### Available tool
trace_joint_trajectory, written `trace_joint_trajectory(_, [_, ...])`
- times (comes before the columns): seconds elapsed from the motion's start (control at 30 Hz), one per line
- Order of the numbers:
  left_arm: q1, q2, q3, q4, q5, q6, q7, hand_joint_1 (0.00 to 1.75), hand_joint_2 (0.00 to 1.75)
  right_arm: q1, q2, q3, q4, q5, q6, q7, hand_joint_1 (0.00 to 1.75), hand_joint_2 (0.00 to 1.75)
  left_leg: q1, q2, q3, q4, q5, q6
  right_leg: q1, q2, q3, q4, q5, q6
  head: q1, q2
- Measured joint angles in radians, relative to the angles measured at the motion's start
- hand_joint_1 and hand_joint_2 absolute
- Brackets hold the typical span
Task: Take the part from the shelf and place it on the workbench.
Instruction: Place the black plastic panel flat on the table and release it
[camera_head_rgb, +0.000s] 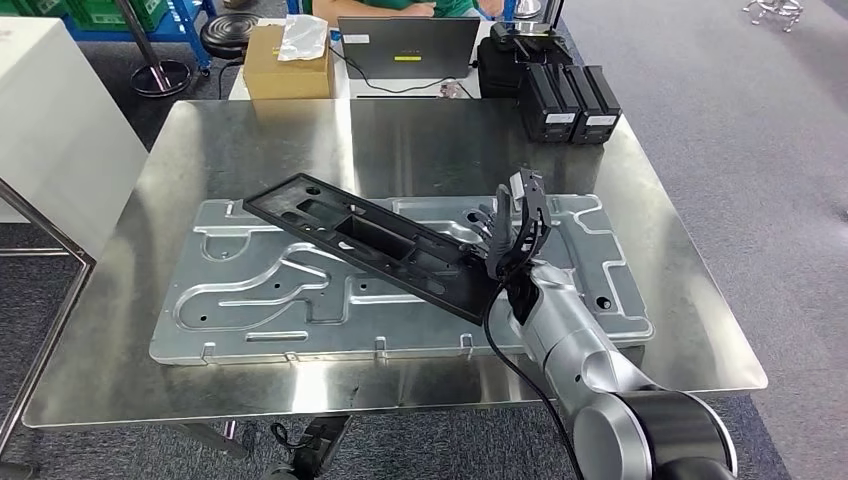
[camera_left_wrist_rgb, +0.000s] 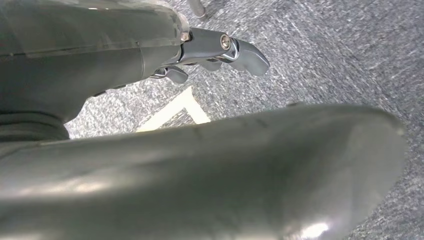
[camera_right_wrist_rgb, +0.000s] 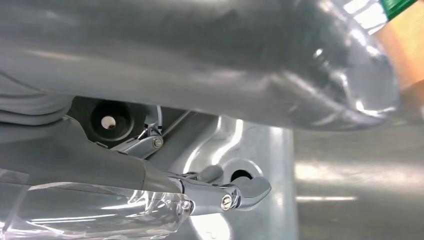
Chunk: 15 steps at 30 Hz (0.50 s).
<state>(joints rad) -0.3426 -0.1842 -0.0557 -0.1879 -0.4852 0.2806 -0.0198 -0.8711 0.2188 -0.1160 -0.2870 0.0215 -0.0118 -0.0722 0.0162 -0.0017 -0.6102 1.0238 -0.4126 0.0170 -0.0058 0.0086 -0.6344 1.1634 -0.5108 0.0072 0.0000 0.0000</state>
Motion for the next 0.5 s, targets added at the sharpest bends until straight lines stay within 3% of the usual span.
trace_joint_trajectory(0.07, [0.002,0.001,0.0,0.0,0.004,0.008,0.004,0.0,0.0,0.001,0.004,0.015,-0.002,0.041,-0.022,-0.101,0.0,0.0,-0.003,0.0,0.0,0.0,0.002,-0.006,0.01,0.0,0.053,-0.115,0.045,-0.017,-0.001,0.0])
trace_joint_trajectory(0.1, [0.003,0.001,0.0,0.0,0.006,0.014,0.004,0.0,0.0,0.004,0.01,0.028,-0.007,0.069,-0.059,-0.175,0.0,0.0,-0.003,-0.001,-0.001,-0.001,0.003,-0.01,0.014,0.0,0.064,-0.141,0.052,-0.023,-0.001,0.0])
trace_joint_trajectory(0.17, [0.008,0.003,0.001,0.0,0.011,0.027,0.001,0.0,0.0,0.022,0.03,0.057,-0.026,0.127,-0.172,-0.351,0.0,0.0,-0.002,-0.004,-0.002,-0.008,0.01,-0.022,0.016,-0.005,0.062,-0.152,0.058,-0.027,0.0,0.0])
trace_joint_trajectory(0.23, [0.016,0.007,0.005,0.0,0.015,0.037,0.0,0.0,0.0,0.047,0.053,0.087,-0.075,0.177,-0.301,-0.513,0.0,0.0,-0.004,-0.005,-0.011,0.005,-0.001,-0.031,0.009,-0.01,0.066,-0.168,0.071,-0.031,-0.001,0.0])
trace_joint_trajectory(0.3, [0.029,0.014,0.01,0.0,0.017,0.045,0.003,0.0,0.0,0.078,0.079,0.128,-0.179,0.229,-0.405,-0.594,0.0,0.0,-0.003,-0.005,-0.05,0.093,-0.056,-0.038,0.002,-0.011,0.067,-0.179,0.081,-0.035,-0.003,0.0])
trace_joint_trajectory(0.37, [0.047,0.02,0.017,0.0,0.017,0.05,0.008,0.0,0.0,0.13,0.1,0.191,-0.322,0.286,-0.477,-0.599,0.0,0.0,-0.002,-0.004,-0.108,0.223,-0.116,-0.045,0.002,-0.008,0.065,-0.179,0.079,-0.039,-0.004,0.0])
trace_joint_trajectory(0.4, [0.058,0.023,0.021,0.0,0.017,0.052,0.011,0.0,0.0,0.159,0.107,0.228,-0.39,0.311,-0.504,-0.594,0.0,0.0,-0.002,-0.004,-0.125,0.26,-0.125,-0.048,0.003,-0.008,0.066,-0.178,0.077,-0.04,-0.005,0.0])
trace_joint_trajectory(0.43, [0.068,0.025,0.024,0.0,0.018,0.053,0.013,0.0,0.0,0.187,0.113,0.267,-0.451,0.331,-0.528,-0.59,0.0,0.0,-0.002,-0.004,-0.126,0.259,-0.113,-0.05,0.003,-0.008,0.066,-0.175,0.073,-0.039,-0.005,0.0])
trace_joint_trajectory(0.5, [0.086,0.031,0.031,0.0,0.021,0.057,0.016,0.0,0.0,0.236,0.121,0.342,-0.556,0.359,-0.574,-0.599,0.0,0.0,-0.002,-0.002,-0.077,0.149,-0.047,-0.049,0.002,-0.009,0.068,-0.165,0.063,-0.035,-0.005,0.0])
